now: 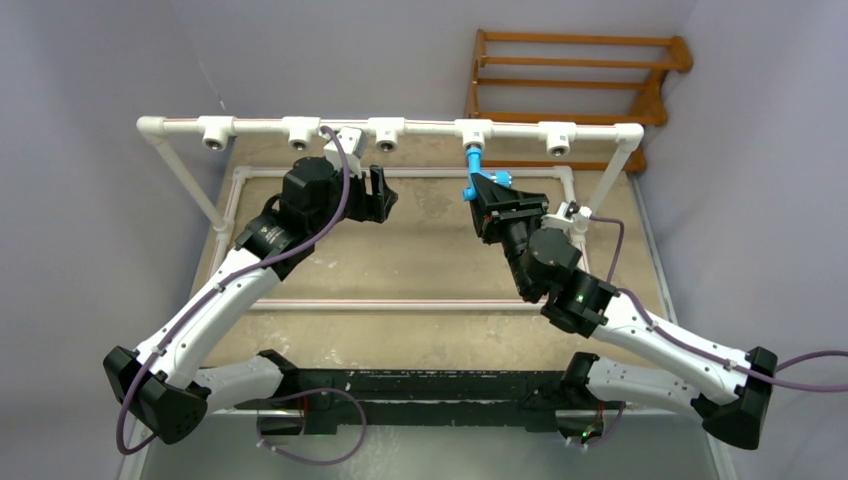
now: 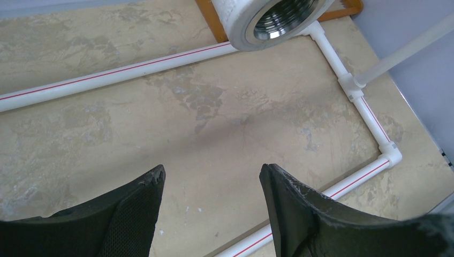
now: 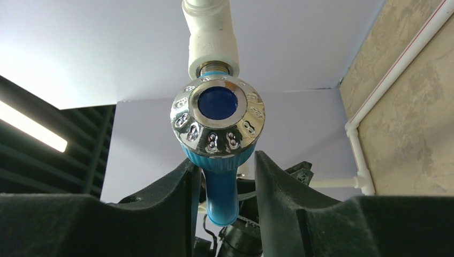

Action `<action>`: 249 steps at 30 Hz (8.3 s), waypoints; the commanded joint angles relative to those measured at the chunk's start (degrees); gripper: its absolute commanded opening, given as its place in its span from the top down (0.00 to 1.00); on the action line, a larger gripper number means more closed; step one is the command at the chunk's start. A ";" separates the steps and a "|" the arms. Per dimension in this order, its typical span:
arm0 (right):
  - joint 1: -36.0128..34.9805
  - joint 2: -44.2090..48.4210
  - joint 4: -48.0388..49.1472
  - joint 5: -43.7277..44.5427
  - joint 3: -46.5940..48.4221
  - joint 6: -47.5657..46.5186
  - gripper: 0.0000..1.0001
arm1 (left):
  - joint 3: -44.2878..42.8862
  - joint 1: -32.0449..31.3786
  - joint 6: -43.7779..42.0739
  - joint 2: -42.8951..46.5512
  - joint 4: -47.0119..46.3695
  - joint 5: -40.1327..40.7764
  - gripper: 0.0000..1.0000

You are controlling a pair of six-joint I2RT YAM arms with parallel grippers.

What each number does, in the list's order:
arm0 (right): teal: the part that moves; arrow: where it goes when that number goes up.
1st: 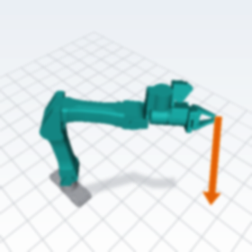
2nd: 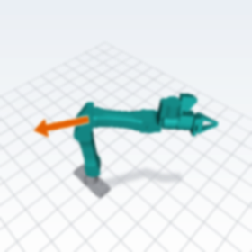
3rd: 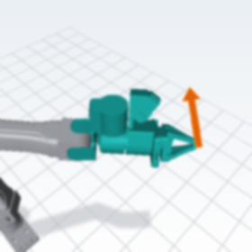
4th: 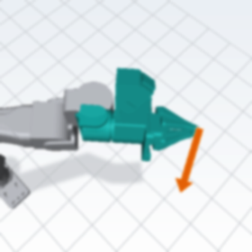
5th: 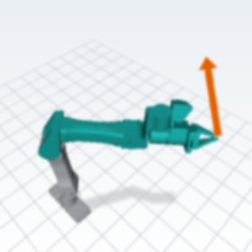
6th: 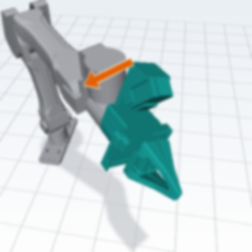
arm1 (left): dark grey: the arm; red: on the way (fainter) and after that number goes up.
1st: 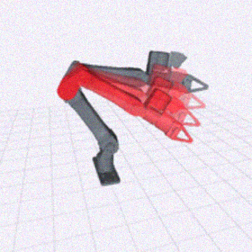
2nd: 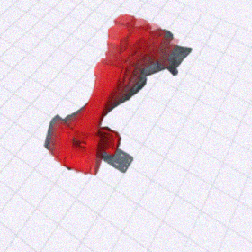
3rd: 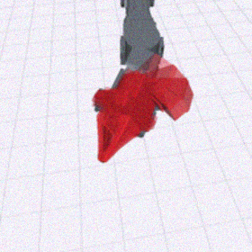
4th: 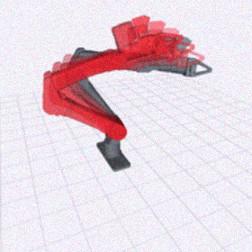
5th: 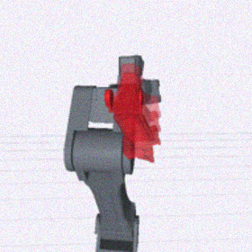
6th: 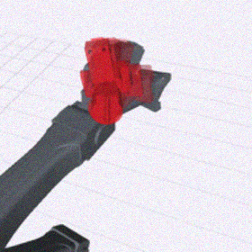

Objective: Install the water faucets

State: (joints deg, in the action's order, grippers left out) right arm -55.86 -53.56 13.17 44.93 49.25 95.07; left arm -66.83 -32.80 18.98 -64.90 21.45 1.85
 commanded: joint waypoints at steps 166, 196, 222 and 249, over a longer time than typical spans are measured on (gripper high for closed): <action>33.76 7.38 7.75 -28.89 -8.05 -21.32 1.00 | -19.28 -0.07 0.92 10.79 13.79 -11.92 0.25; 37.84 12.05 9.89 -44.23 -18.17 -12.76 0.24 | -31.31 0.81 -11.36 -16.06 -5.51 9.06 0.20; 37.83 16.93 -21.63 -43.68 13.20 -93.75 0.24 | -25.46 7.72 -8.73 -20.73 -1.60 6.08 0.25; 34.06 8.84 -33.79 -60.41 23.40 -142.23 0.30 | -23.04 8.74 -6.85 -19.81 -1.45 3.19 0.25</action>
State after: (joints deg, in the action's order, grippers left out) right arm -20.62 -43.03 -19.29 -14.94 70.54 -43.33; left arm -92.40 -25.17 11.46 -84.40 12.71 4.86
